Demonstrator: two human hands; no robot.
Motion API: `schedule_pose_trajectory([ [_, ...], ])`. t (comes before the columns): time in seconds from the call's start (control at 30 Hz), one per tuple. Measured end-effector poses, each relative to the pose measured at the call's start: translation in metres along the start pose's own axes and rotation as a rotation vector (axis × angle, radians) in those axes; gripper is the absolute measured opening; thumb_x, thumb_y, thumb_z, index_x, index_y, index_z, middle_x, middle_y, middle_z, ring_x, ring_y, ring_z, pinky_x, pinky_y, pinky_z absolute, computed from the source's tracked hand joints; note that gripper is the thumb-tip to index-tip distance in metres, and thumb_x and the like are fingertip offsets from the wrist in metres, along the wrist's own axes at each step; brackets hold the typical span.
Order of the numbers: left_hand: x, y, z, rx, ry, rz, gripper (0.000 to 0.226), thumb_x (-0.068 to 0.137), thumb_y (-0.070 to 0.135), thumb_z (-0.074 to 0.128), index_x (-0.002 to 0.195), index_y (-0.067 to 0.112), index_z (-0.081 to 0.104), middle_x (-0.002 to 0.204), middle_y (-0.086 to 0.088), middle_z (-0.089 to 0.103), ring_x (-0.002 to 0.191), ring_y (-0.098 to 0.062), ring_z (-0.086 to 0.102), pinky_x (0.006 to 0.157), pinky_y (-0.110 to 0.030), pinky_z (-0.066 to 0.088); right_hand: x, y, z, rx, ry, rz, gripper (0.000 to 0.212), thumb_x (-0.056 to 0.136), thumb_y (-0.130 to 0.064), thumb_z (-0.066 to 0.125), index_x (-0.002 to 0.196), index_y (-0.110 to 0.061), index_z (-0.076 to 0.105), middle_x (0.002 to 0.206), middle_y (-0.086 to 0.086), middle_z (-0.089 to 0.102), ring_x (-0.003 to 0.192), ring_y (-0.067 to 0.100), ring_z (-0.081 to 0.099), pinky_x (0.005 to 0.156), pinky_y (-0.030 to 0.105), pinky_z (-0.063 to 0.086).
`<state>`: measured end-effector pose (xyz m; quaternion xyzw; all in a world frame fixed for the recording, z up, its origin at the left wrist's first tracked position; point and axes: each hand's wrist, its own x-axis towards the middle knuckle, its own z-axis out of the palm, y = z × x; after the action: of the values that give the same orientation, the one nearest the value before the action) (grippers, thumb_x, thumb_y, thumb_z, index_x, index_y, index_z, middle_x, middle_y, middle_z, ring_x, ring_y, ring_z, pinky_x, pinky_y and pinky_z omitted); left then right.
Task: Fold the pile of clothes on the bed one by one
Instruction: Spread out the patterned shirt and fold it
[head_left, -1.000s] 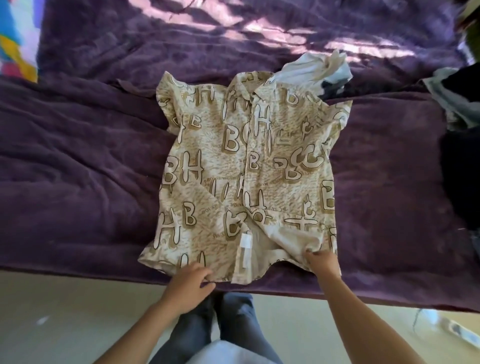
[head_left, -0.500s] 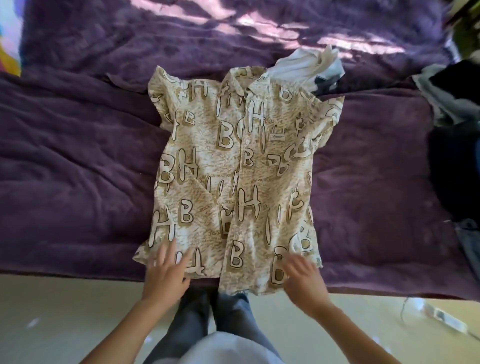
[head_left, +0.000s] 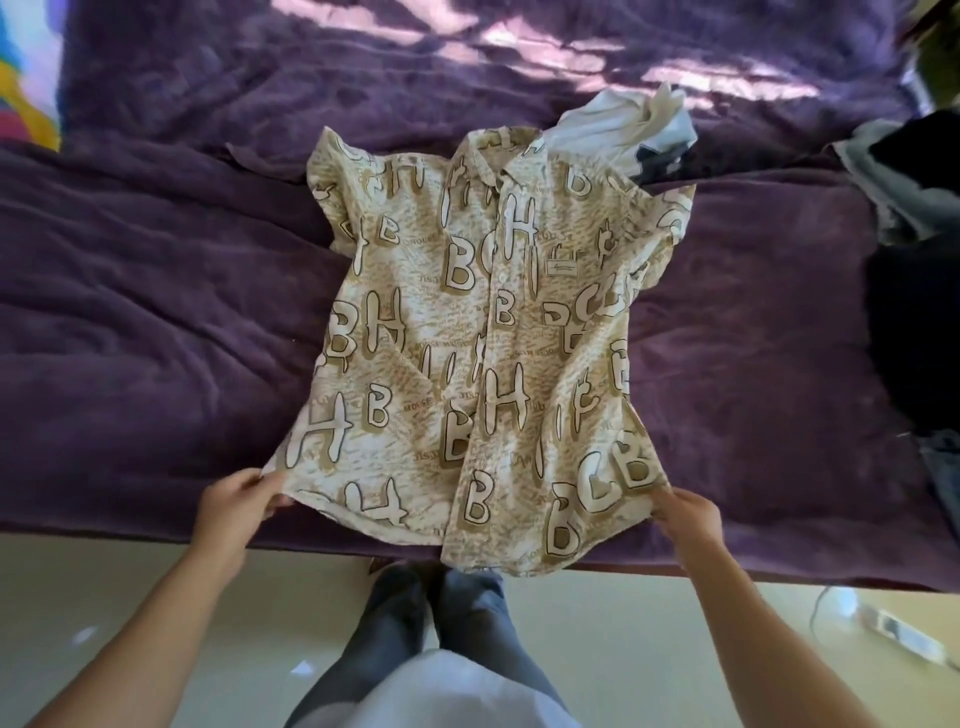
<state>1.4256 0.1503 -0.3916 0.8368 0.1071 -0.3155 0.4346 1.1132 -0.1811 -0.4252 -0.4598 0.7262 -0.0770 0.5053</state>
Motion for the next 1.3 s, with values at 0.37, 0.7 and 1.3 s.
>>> schedule_pose_trajectory([
  [0.37,-0.028,-0.042,-0.045,0.214,0.001,-0.157,0.038,0.062,0.035,0.049,0.057,-0.002,0.056,0.04,-0.008,0.052,0.053,-0.031,0.055,0.053,-0.031,0.036,-0.068,0.043,-0.053,-0.055,-0.051,0.198,0.022,0.082,0.005,0.056,0.066,-0.007,0.048,0.045,0.004,0.037,0.036,0.013,0.034,0.043,0.016,0.027],
  [0.7,-0.011,-0.011,-0.024,0.784,0.121,0.198,0.036,0.084,0.021,0.063,0.114,0.002,0.061,0.111,-0.027,0.056,0.104,-0.044,0.053,0.081,-0.047,0.046,-0.056,-0.002,0.005,-0.516,0.131,-0.134,0.024,0.08,-0.005,0.05,0.057,-0.011,0.049,0.07,0.014,0.053,0.075,0.031,0.052,0.069,0.034,0.038],
  [1.3,0.018,0.164,0.195,0.707,-0.263,0.461,0.042,0.096,0.025,0.047,0.135,0.014,0.041,0.137,-0.004,0.04,0.122,-0.018,0.044,0.089,-0.029,0.039,0.096,-0.163,0.047,-0.104,0.002,0.013,0.041,0.091,-0.011,0.051,0.053,-0.007,0.037,0.054,0.005,0.033,0.05,0.018,0.029,0.055,0.031,0.026],
])
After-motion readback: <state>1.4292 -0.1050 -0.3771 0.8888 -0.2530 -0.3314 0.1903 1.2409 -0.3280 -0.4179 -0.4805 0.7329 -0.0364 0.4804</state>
